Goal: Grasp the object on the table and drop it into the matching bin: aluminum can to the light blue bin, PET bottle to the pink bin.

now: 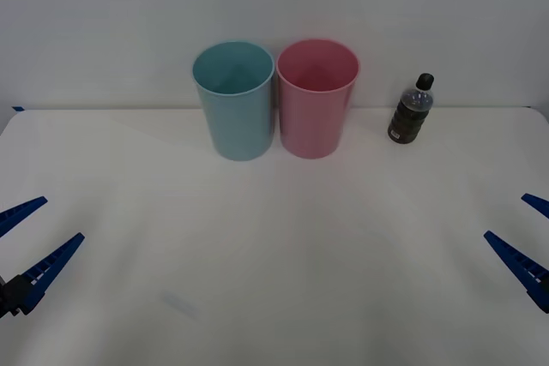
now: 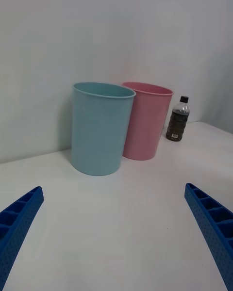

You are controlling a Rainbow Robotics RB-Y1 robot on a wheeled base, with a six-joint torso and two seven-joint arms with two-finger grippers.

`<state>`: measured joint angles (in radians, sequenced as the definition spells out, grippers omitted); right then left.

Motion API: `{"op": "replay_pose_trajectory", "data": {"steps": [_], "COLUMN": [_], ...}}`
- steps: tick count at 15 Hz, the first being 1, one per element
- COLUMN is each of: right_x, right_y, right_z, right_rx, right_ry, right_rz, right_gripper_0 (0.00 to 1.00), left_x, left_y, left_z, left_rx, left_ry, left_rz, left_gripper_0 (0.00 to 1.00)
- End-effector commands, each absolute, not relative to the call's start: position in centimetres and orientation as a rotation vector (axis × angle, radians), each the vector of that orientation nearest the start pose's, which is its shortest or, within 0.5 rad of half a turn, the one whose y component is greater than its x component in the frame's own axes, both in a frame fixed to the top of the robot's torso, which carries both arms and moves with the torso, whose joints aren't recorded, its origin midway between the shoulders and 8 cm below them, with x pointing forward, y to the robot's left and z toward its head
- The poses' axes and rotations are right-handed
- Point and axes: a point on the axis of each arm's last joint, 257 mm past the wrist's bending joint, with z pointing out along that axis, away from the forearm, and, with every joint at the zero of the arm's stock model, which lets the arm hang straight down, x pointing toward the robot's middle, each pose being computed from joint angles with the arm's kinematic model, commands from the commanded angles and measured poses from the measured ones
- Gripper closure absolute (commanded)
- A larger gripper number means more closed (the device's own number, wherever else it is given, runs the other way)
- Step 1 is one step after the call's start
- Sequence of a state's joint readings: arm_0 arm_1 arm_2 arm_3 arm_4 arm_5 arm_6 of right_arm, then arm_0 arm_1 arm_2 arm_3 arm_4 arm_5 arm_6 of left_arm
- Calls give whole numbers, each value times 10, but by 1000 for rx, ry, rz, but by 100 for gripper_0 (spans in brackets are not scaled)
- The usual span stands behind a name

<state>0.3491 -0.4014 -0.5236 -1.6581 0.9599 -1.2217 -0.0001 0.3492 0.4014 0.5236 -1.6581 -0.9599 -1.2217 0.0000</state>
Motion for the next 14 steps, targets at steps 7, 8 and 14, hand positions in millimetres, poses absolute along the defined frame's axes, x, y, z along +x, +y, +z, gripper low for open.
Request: {"op": "replay_pose_trajectory", "data": {"steps": [7, 8, 14], "right_x": [343, 347, 377], "right_y": [-322, -321, -317], "right_z": [-161, -164, -178], "right_rx": [-474, -462, -395], "right_ry": [1435, 1441, 1463], "right_rz": [527, 522, 449], "right_gripper_0": [0, 0, 0], "left_x": [342, 342, 342], "left_y": [330, 330, 330], "left_z": [-169, -169, -169], "left_rx": [465, 465, 465], "left_ry": [1441, 1441, 1441], "left_rz": [-567, -567, -567], "left_gripper_0": [0, 0, 0]}}
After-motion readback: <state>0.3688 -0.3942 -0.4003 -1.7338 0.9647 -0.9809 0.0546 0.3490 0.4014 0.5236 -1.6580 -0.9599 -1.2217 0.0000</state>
